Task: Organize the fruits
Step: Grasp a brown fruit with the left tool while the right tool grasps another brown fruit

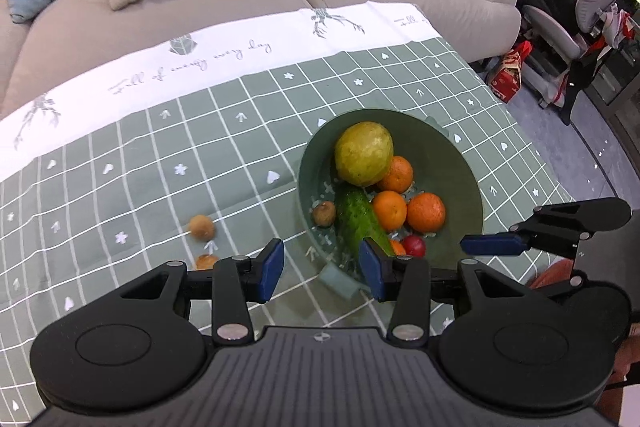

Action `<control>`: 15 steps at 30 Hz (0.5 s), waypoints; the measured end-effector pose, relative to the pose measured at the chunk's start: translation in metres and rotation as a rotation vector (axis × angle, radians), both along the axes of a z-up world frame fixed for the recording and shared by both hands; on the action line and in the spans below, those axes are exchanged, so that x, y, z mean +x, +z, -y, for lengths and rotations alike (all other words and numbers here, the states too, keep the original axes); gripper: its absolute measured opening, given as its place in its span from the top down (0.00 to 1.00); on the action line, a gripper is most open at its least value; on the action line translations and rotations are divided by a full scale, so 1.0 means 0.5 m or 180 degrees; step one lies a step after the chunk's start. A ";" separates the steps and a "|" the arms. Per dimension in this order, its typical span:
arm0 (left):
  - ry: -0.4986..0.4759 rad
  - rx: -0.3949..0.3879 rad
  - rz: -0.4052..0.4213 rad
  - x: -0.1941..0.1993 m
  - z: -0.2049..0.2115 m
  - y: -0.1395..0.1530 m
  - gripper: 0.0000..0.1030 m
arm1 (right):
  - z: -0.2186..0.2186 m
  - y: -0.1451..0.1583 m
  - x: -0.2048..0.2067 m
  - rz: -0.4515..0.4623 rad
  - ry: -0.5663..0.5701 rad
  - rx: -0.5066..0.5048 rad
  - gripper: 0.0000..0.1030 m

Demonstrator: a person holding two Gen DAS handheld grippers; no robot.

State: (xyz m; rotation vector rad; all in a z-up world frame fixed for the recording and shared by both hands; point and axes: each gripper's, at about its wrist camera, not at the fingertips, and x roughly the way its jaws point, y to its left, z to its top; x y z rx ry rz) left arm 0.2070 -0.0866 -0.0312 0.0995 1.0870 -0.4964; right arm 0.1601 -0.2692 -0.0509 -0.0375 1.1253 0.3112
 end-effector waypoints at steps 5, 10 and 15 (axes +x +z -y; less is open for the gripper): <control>0.0007 -0.0011 0.0252 -0.052 -0.037 0.010 0.50 | -0.030 0.013 -0.033 0.0092 -0.0065 0.0085 0.43; 0.0096 -0.0011 0.0510 -0.100 -0.078 0.008 0.50 | -0.063 0.023 -0.063 0.0231 -0.0173 0.0181 0.43; 0.0273 0.0015 0.0622 -0.138 -0.128 -0.004 0.50 | -0.104 0.034 -0.084 0.0470 -0.0199 0.0210 0.44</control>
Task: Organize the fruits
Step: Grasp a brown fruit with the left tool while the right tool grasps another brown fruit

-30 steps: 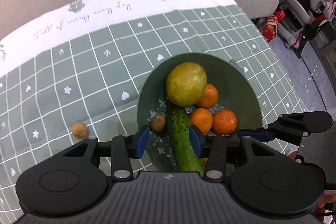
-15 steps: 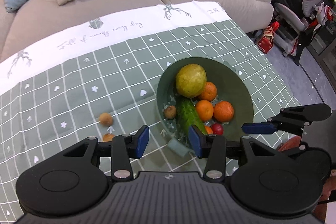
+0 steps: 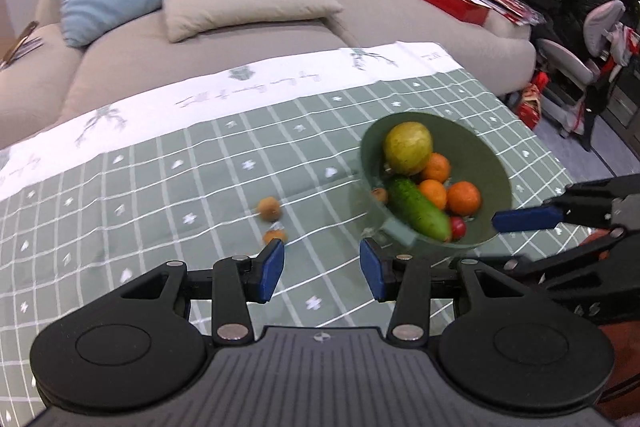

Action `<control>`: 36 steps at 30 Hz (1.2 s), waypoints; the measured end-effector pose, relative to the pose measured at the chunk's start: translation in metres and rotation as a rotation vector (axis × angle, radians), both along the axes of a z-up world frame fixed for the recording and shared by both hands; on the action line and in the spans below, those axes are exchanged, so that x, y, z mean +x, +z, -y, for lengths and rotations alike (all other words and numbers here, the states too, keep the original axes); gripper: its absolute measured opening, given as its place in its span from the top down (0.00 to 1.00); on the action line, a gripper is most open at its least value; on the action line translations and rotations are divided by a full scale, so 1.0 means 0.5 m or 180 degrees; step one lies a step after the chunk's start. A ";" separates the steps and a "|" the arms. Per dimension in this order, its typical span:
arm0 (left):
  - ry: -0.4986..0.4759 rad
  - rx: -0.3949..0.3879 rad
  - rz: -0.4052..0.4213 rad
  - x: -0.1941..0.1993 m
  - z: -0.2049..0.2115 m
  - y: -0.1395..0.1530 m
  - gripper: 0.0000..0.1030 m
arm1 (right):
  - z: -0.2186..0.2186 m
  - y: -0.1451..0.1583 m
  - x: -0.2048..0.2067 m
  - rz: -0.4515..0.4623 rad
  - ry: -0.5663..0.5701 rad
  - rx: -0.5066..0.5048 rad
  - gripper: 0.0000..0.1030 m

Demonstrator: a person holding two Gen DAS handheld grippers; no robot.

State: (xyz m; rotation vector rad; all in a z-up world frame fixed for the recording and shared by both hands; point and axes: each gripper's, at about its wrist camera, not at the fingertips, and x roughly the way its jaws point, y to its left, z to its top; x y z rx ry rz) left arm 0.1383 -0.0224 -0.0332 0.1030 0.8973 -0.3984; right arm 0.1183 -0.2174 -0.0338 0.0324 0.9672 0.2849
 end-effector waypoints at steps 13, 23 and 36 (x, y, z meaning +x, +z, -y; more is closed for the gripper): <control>0.0209 -0.0012 0.0016 -0.022 -0.061 -0.037 0.50 | -0.101 -0.018 -0.004 0.0334 0.0501 -0.0069 0.68; 0.0166 0.0044 -0.0027 0.030 -0.050 -0.061 0.50 | -0.115 -0.044 0.073 0.0379 0.0739 -0.0266 0.70; 0.0168 -0.0057 -0.0365 0.132 -0.033 -0.155 0.50 | -0.105 -0.085 0.174 0.0362 0.0877 -0.0349 0.71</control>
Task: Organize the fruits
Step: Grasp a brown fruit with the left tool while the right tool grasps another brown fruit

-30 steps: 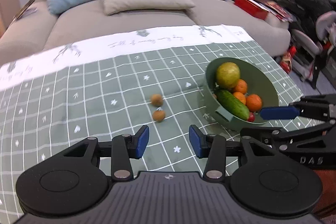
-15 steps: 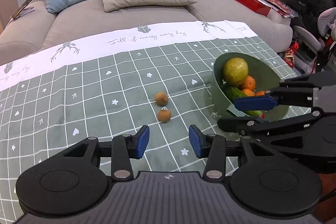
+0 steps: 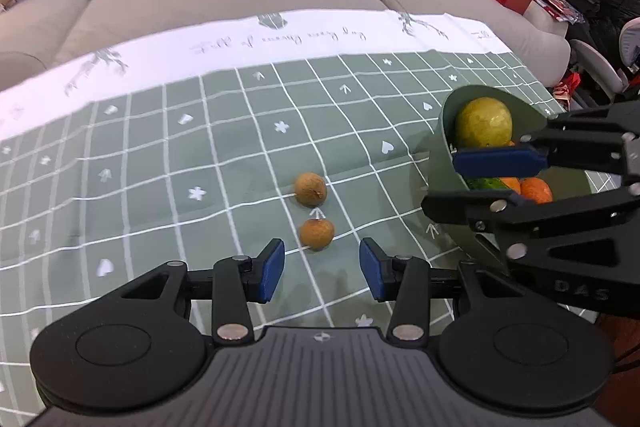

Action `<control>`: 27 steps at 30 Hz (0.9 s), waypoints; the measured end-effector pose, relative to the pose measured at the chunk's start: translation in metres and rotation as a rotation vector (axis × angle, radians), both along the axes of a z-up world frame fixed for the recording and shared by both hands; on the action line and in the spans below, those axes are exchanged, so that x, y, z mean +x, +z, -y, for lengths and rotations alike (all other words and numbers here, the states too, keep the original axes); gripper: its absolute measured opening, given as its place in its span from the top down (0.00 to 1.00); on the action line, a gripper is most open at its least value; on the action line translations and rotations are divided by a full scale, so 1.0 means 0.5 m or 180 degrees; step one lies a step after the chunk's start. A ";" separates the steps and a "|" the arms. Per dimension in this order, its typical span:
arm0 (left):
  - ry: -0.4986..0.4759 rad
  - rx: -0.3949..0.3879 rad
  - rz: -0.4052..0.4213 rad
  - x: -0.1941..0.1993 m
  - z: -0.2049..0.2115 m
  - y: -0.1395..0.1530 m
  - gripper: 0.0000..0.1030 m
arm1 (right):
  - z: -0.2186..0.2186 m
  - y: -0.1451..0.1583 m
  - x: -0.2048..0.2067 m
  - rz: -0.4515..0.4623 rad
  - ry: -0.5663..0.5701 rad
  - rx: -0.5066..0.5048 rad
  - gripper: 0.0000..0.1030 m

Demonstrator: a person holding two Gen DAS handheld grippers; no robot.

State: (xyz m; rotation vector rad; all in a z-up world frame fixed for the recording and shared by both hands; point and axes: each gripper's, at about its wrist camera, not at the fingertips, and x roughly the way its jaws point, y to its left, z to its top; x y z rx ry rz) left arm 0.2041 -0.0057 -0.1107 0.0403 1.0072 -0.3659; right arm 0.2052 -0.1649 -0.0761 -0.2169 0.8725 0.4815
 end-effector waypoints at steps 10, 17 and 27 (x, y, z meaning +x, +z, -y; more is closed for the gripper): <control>0.0170 -0.0170 -0.0181 0.059 0.008 -0.074 0.50 | 0.014 -0.027 0.047 -0.0065 0.0088 -0.0042 0.72; 0.0164 -0.0158 -0.0274 0.079 0.014 -0.094 0.59 | 0.010 -0.044 0.063 -0.0087 0.0180 -0.0059 0.72; 0.0211 -0.0194 -0.0277 0.079 -0.001 -0.094 0.73 | -0.011 -0.055 0.080 -0.0141 0.0186 -0.0040 0.72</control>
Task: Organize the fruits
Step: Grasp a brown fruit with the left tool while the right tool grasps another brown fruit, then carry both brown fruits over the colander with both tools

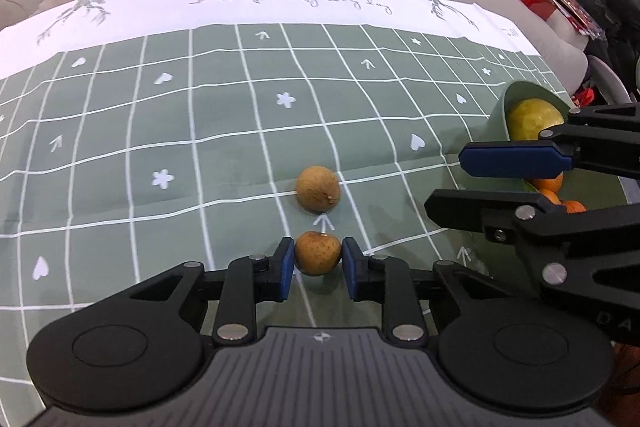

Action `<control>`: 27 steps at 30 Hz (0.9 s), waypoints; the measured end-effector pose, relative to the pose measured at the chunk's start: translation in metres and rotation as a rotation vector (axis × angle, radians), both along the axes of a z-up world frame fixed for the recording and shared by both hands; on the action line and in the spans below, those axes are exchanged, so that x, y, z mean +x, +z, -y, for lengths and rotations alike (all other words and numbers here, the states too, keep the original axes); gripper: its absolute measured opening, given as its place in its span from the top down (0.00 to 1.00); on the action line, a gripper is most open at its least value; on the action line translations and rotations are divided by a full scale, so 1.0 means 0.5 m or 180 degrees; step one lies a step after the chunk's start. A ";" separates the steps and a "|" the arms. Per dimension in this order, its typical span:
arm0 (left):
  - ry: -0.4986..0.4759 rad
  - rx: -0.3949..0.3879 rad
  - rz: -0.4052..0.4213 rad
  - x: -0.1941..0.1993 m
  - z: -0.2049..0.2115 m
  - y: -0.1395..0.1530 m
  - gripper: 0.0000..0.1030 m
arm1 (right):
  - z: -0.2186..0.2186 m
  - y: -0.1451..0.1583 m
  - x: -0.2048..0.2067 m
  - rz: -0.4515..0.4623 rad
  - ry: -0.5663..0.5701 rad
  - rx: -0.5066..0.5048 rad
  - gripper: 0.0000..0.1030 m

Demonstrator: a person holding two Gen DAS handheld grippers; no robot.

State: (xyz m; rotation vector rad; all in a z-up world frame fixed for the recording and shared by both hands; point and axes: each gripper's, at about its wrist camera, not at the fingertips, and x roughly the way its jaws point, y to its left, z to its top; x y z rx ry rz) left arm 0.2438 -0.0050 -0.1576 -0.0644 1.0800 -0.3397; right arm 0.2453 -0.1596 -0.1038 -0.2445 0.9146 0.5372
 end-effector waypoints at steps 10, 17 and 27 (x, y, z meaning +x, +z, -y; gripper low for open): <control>0.0543 0.0106 0.0112 -0.027 -0.118 0.038 0.73 | -0.076 -0.031 0.005 -0.0042 -0.0520 0.0115 0.72; 0.0802 0.0094 0.0130 -0.047 -0.169 0.045 0.73 | -0.111 -0.076 0.014 0.0032 -0.0954 0.0176 0.72; 0.0872 0.0019 0.0110 -0.066 -0.194 0.045 0.73 | -0.128 -0.112 0.036 0.0071 -0.0963 -0.0004 0.80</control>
